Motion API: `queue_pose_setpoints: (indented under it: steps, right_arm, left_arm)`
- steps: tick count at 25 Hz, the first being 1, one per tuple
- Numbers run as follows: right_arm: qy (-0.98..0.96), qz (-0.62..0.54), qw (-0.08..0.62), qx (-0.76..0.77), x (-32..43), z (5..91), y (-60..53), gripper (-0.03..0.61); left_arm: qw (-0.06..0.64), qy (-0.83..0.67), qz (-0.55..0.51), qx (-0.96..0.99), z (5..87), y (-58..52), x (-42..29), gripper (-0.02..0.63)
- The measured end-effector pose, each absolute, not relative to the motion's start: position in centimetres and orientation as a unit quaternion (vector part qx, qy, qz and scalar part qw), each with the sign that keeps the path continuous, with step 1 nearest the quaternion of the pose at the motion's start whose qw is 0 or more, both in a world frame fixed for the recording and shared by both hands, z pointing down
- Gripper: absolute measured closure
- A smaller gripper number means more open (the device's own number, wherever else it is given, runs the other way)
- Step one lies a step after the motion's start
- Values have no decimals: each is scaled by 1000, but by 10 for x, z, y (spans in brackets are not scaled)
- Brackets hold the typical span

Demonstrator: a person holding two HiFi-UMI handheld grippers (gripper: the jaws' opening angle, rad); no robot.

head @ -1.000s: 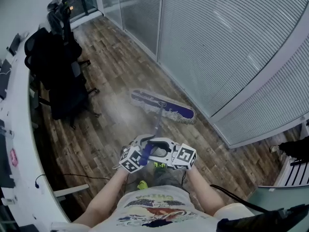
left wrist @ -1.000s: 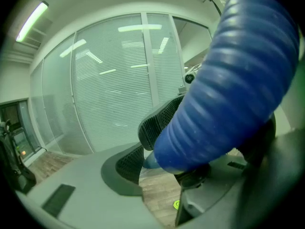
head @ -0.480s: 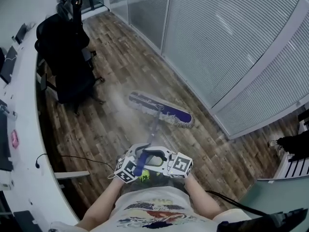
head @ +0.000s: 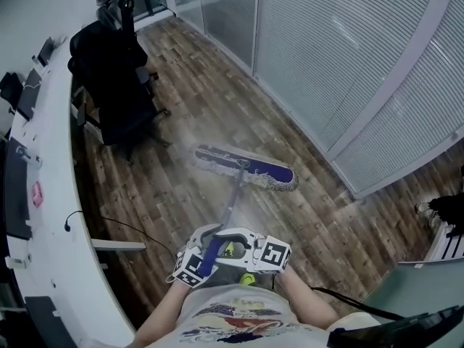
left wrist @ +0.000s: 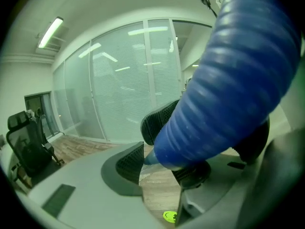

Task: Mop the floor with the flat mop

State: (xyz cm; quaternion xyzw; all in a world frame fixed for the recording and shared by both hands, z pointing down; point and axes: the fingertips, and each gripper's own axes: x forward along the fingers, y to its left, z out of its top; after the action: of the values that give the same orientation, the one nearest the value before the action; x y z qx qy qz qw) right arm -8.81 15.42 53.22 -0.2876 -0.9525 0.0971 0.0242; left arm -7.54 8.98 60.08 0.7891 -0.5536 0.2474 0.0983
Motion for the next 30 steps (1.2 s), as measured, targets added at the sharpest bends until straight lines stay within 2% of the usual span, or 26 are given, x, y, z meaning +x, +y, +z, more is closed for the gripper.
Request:
queue_pose_setpoints:
  steps: [5,14,17,30]
  right_arm:
    - [-949,96,18,-301,-45,538,185,342]
    - [-938,107,30,-328,-32,547,185,342]
    - [-937,134,30,-321,-47,545,172,342]
    - [-943,111,39,-313,-174,540,85,342]
  left_arm:
    - [100,-561,255,781,604,120,-34,482]
    - [89,-556,263,784,613,120,-21,482]
    - [82,-549,267,788,613,108,-35,482]
    - [79,-552,252,791,608,19,-159,482]
